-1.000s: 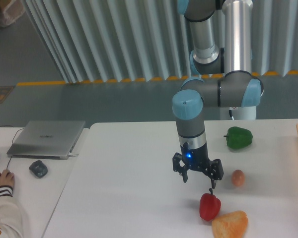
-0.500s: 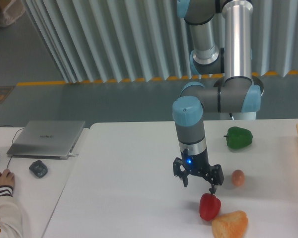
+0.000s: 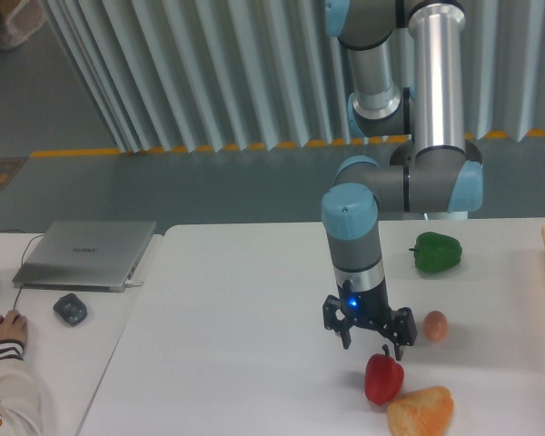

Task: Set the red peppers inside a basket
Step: 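Lower the open gripper around the red pepper and close it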

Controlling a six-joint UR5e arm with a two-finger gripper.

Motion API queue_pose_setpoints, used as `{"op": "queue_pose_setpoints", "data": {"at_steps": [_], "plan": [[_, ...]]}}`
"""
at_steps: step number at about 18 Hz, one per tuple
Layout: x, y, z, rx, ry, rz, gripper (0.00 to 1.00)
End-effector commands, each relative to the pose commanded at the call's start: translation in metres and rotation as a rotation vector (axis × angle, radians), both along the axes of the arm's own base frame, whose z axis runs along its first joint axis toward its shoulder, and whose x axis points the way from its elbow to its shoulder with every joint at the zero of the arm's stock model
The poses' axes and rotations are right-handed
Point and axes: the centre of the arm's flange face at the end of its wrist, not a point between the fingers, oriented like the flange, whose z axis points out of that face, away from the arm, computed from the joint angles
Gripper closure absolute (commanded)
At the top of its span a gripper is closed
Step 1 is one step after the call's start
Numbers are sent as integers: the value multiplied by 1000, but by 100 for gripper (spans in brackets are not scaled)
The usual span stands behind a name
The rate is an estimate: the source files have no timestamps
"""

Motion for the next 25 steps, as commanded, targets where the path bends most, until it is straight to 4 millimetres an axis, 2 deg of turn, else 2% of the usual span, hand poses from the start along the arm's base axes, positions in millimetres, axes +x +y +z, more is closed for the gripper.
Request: {"op": "queue_pose_setpoints", "data": {"at_steps": [2,25], "plan": [[-8,0,-2,-2,8,10,0],[-10,10,-20,-27,23,40,0]]}}
